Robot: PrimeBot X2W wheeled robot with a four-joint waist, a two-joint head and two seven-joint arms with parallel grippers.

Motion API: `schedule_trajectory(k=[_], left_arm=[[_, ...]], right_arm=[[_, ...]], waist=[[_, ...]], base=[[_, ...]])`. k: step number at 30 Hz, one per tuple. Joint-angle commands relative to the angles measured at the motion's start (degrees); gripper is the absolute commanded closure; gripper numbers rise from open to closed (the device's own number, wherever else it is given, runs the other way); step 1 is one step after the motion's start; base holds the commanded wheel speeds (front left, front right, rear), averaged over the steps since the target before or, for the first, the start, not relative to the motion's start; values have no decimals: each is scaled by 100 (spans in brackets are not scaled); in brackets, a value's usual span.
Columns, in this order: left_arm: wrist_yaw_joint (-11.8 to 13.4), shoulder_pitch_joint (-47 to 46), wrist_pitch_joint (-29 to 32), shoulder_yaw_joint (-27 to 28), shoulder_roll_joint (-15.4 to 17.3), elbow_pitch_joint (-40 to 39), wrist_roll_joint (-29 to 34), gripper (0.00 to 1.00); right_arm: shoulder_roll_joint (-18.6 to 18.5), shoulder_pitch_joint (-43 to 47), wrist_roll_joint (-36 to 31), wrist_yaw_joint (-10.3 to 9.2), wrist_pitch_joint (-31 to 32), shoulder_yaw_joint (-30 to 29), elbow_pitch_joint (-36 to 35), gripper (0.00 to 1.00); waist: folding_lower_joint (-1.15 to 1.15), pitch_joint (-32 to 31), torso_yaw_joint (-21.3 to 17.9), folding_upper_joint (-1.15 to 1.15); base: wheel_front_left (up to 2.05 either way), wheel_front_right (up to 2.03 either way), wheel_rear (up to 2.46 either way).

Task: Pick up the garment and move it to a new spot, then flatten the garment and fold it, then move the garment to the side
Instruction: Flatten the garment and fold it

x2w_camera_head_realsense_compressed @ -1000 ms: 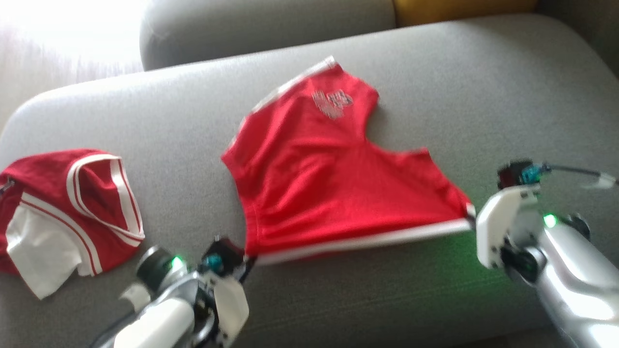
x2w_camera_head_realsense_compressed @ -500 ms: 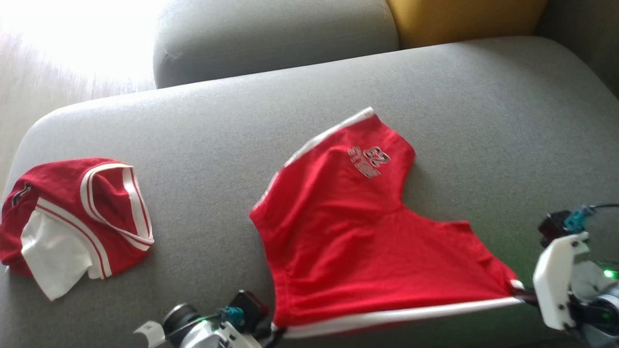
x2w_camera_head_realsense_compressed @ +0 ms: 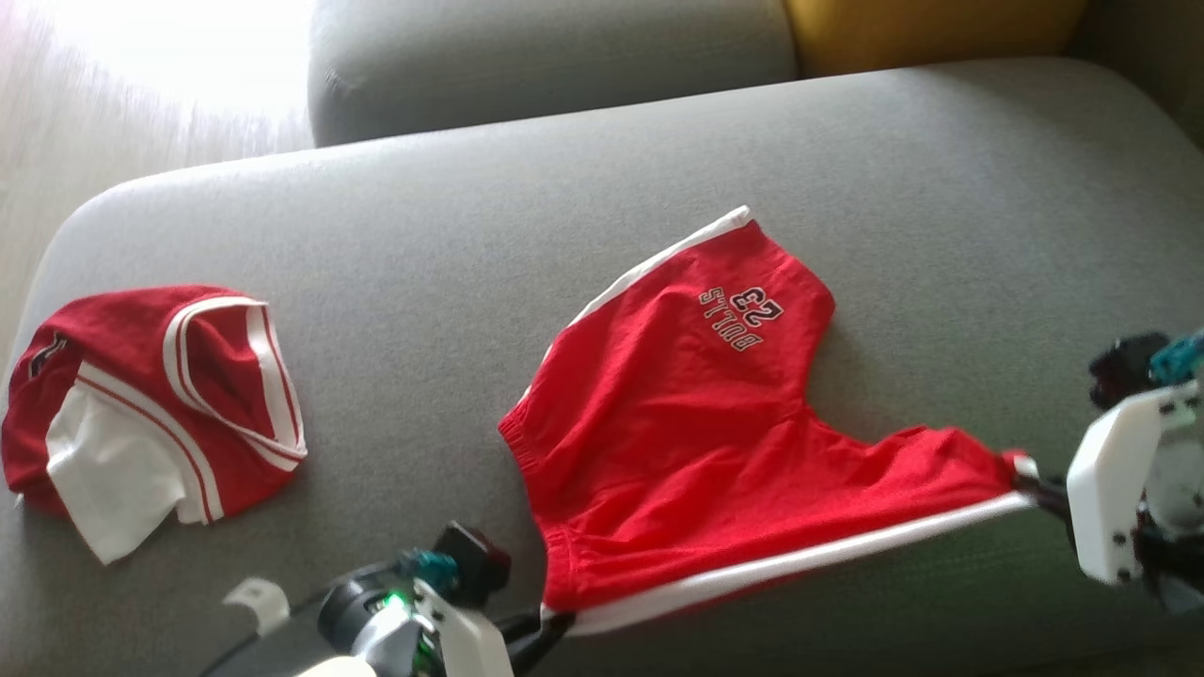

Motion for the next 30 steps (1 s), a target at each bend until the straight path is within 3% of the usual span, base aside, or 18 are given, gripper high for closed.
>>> schedule_trajectory(k=[1, 13, 30], left_arm=[[-16, -367, 23, 326, 195, -189, -92, 100], [-275, -1128, 454, 900, 91, -549, -911, 100], [-483, -2019, 536, 1336, -408, 15, -1486, 100]], right_arm=[[-120, -379, -81, -3, 41, -95, -258, 100], [277, -1982, -525, -3, -222, -23, -25, 100], [598, -4009, -702, -3, -1467, 971, 1823, 100]], waist=[[0, 56, 52, 0], [0, 906, 507, 0], [0, 1935, 952, 0]], base=[[0, 0, 0], [0, 0, 0], [0, 0, 0]])
